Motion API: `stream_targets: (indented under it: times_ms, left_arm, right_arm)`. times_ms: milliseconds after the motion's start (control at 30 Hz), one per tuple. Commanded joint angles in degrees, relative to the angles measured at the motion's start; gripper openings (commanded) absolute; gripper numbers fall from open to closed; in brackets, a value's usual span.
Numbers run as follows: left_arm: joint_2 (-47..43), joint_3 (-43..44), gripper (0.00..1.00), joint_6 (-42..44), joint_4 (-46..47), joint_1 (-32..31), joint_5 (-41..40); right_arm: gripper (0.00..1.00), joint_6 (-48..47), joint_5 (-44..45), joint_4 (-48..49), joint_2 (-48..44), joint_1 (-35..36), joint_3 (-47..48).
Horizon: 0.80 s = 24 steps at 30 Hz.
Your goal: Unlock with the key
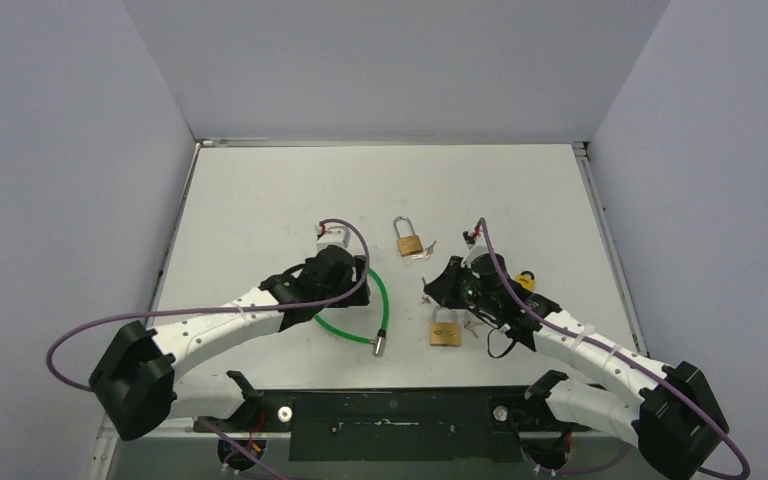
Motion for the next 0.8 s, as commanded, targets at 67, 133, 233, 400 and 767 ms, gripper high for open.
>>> stream_targets:
  times_ms: [67, 133, 233, 400, 767]
  left_arm:
    - [14.2, 10.6, 0.7, 1.9, 0.0, -7.1, -0.1]
    - [17.6, 12.6, 0.7, 1.9, -0.4, -8.8, -1.3]
    - [21.7, 15.5, 0.68, 1.1, -2.4, -10.4, -2.6]
    - [25.5, 18.5, 0.61, -0.9, -7.7, -11.0, -4.9]
    - [32.7, 21.7, 0.47, -1.4, -8.2, -11.0, 1.4]
  right_arm:
    - [0.0, -0.1, 1.8, 1.3, -1.2, -1.6, -2.1]
    - [0.0, 0.0, 2.0, 1.0, -1.8, -2.0, -3.0]
    - [0.0, -0.6, 3.1, -0.4, -2.7, -2.4, -3.5]
    - [0.0, -1.6, 3.9, -2.0, -4.0, -2.7, -3.8]
    - [0.0, -2.3, 4.0, -2.5, -5.3, -3.3, -4.5]
